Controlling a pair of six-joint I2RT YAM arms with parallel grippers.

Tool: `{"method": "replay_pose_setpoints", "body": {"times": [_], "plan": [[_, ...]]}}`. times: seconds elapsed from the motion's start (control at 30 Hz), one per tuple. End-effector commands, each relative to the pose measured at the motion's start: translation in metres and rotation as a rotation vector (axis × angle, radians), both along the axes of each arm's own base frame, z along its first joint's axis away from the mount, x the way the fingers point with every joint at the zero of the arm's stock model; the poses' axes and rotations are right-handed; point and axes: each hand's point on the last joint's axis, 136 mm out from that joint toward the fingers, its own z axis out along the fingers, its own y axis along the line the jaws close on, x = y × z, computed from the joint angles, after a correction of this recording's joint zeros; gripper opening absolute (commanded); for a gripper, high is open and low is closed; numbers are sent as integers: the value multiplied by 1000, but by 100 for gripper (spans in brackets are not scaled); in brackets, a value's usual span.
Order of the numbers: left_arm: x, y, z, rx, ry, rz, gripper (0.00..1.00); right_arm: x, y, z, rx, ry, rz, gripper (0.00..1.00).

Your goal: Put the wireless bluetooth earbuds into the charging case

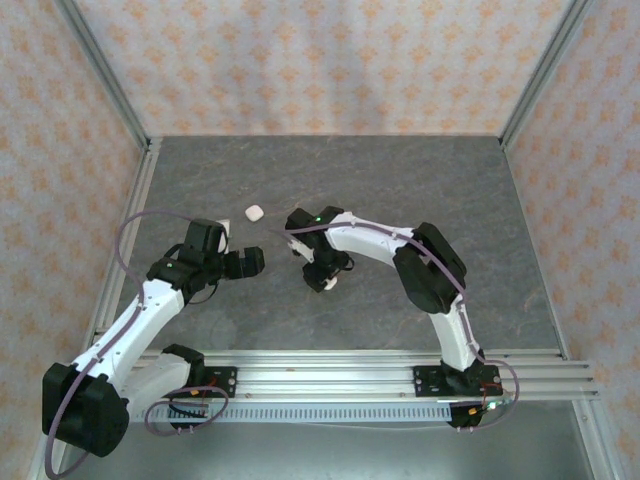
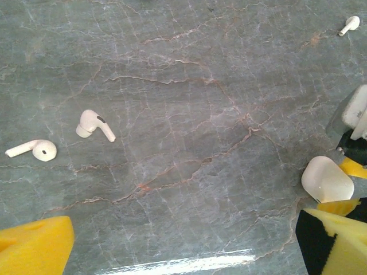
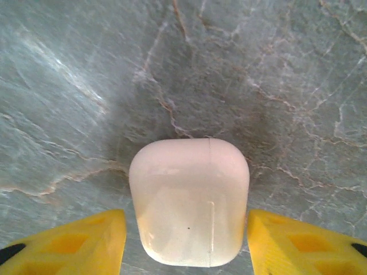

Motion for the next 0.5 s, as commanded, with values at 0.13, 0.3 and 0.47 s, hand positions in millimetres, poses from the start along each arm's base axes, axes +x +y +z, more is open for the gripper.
{"method": "replay_pose_setpoints", "body": {"times": [0.13,0.3,0.47], "plan": [[4,-13,10,-29,-9,-70,100,9,0,44,179,-53,-117,82],[4,-18,9,-45,8,-93,100,3,-12,18,115,-25,-125,87],[3,-23,6,-61,29,-112,100,2,-5,12,145,-14,-131,96]]}}
